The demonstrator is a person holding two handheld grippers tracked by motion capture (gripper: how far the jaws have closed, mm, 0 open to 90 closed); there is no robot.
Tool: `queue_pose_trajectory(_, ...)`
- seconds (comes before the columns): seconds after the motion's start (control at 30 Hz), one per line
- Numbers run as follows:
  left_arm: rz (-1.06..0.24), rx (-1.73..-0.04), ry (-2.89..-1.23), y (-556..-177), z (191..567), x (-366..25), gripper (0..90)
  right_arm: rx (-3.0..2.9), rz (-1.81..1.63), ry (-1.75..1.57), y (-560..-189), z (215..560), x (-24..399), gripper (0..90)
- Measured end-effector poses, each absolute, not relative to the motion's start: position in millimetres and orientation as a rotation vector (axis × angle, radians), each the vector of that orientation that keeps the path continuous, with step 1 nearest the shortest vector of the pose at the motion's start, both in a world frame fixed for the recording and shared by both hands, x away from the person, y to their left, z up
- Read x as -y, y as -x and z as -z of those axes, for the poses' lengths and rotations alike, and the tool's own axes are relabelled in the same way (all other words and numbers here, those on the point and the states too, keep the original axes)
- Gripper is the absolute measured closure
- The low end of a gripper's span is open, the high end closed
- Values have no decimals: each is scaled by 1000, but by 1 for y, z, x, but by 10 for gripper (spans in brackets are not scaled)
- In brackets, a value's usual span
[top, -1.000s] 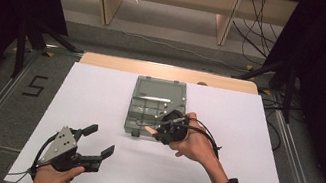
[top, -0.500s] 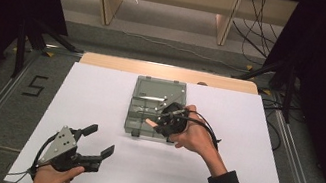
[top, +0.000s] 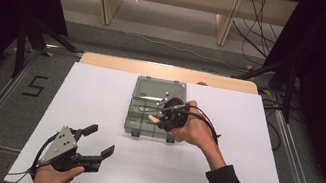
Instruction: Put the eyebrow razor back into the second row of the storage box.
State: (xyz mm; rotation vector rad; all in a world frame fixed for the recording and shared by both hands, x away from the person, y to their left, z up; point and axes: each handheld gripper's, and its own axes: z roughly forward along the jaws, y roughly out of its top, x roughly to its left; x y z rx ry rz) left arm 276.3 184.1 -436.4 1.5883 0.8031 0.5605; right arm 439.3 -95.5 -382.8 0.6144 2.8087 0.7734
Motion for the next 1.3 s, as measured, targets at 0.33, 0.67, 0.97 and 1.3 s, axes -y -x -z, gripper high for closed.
queue_pose_trajectory(0.33, -560, -805, -1586, -276, 436, -184, 161, -2815, -744, -598, -450, 392, 94, 743)
queue_pose_trajectory(0.67, -558, -803, -1588, -276, 436, -184, 161, -2826, -692, -613, -462, 404, 93, 742)
queue_pose_trajectory(0.97, -558, -803, -1586, -276, 436, -184, 161, -2845, -654, -610, -468, 415, 86, 742)
queue_pose_trajectory(1.3, -556, -801, -1586, -276, 436, -184, 161, -2851, -647, -633, -470, 420, 85, 615)
